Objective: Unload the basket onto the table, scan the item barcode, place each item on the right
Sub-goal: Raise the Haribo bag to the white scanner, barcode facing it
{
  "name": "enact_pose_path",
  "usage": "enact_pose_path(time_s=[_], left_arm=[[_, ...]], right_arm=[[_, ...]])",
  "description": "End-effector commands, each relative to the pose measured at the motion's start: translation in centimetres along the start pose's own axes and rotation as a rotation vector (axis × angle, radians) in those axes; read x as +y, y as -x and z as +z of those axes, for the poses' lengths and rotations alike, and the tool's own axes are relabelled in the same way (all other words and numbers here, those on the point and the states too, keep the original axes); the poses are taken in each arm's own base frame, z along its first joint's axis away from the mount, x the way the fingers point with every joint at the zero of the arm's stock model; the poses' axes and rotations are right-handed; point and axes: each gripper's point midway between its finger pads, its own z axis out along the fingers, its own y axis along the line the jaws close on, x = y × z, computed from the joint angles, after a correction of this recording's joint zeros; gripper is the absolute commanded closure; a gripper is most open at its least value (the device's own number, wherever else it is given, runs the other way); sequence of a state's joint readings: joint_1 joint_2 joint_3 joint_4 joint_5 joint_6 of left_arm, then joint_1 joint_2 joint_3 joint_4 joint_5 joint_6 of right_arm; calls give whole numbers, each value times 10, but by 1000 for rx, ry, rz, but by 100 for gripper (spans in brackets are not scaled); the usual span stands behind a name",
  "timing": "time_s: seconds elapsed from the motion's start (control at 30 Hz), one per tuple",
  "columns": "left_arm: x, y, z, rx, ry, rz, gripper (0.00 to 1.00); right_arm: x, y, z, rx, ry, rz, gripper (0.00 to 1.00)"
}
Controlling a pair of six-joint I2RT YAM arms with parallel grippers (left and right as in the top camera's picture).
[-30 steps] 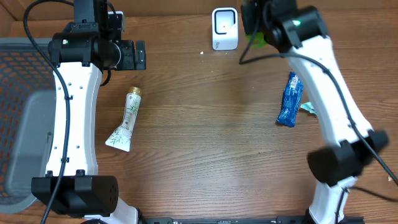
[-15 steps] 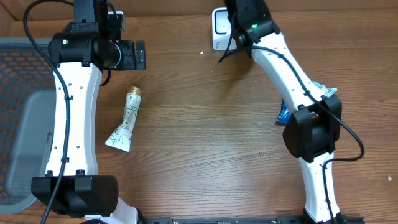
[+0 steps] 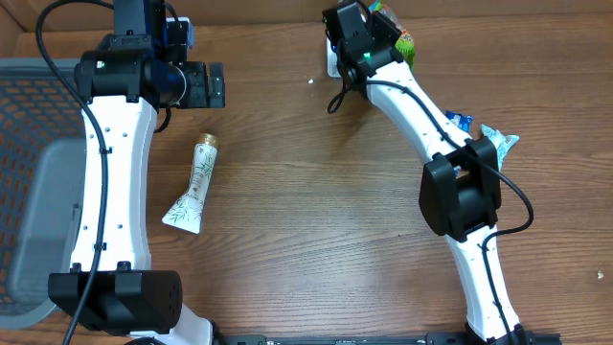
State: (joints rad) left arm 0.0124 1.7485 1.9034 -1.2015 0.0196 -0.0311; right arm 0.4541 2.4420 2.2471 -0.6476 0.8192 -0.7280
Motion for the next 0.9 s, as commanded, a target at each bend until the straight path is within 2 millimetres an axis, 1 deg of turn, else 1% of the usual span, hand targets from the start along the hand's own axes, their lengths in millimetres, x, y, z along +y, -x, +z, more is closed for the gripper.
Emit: enact_pose_path(time_s=[0.0, 0.07, 0.17, 0.3, 0.57, 0.87], left_arm=[[-4, -1, 0, 1, -10, -12, 0], [-4, -1, 0, 1, -10, -12, 0], [-4, -1, 0, 1, -10, -12, 0], [-4, -1, 0, 1, -10, -12, 0], [-4, -1, 0, 1, -10, -12, 0], [-4, -1, 0, 1, -10, -12, 0]], right_arm=[[-8, 14, -17, -20, -46, -97, 96], [1, 21, -22, -38, -40, -110, 96], [8, 25, -23, -44, -38, -134, 96], [10, 27, -20, -50, -47, -127, 96], [2, 28, -21, -41, -97, -96, 96], [5, 29, -21, -49, -85, -100, 96]])
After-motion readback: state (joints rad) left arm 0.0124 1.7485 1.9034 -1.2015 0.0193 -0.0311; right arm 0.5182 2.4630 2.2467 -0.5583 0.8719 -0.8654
